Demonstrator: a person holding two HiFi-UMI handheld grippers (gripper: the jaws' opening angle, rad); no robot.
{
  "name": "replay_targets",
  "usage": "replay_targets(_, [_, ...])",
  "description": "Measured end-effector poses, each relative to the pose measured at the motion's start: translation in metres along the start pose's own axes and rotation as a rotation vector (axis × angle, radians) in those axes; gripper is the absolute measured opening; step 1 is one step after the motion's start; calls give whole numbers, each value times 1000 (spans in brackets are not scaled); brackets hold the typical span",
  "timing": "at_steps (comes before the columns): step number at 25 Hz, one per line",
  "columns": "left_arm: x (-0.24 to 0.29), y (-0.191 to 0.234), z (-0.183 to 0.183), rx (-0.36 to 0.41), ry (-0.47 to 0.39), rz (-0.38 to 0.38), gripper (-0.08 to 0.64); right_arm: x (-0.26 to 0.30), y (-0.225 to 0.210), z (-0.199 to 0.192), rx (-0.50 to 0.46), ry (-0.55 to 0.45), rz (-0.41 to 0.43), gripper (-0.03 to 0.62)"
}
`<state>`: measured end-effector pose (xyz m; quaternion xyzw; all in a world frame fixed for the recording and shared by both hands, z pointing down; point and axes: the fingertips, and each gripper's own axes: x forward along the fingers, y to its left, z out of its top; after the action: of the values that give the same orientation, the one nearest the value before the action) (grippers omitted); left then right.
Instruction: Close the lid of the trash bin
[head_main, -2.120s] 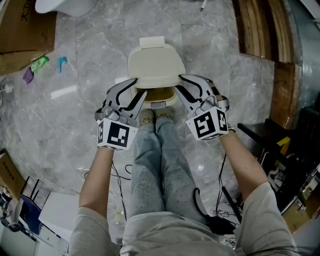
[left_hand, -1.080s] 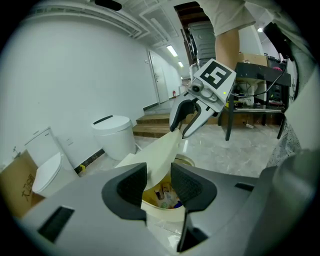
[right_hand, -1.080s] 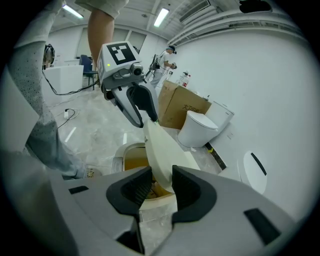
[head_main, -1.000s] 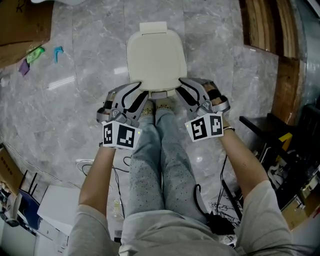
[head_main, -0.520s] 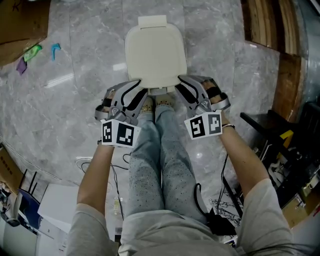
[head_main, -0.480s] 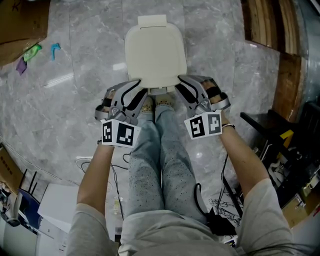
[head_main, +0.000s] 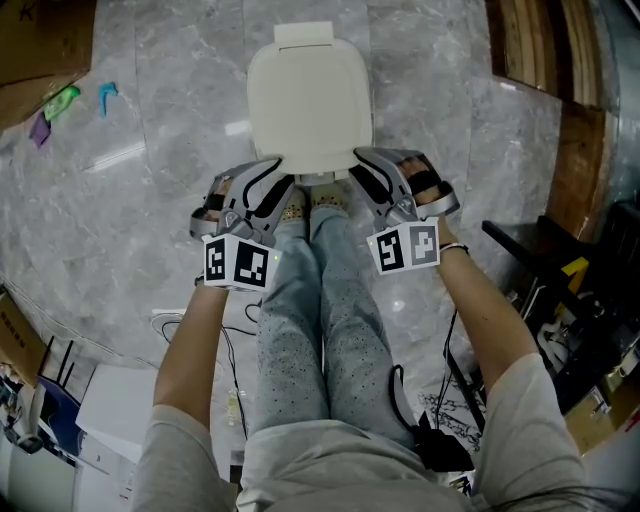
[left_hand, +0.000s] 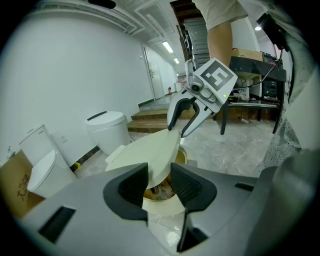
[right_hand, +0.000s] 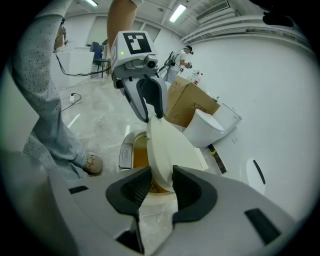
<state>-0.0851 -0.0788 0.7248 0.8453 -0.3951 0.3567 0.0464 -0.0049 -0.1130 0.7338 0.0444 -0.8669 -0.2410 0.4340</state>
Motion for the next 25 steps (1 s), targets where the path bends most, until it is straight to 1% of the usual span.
replay_targets(5, [5, -5, -8, -6, 18, -21, 147, 6, 9, -5, -7, 13, 32, 147])
replay_targets(9, [9, -8, -13, -27, 35, -37, 146, 9, 14, -8, -1, 32, 58, 149])
replay_targets(14, [15, -13, -23, -61, 67, -57, 146, 16, 23, -13, 50, 64, 114, 152])
replay_targets(18, [22, -15, -32, -112, 98, -85, 144, 24, 28, -16, 143, 98, 163, 150])
replay_targets(22, [29, -16, -38, -155, 125, -98, 142, 31, 32, -21, 175, 134, 184, 150])
replay_targets(25, [32, -16, -42, -174, 138, -102, 140, 35, 32, -22, 191, 148, 195, 150])
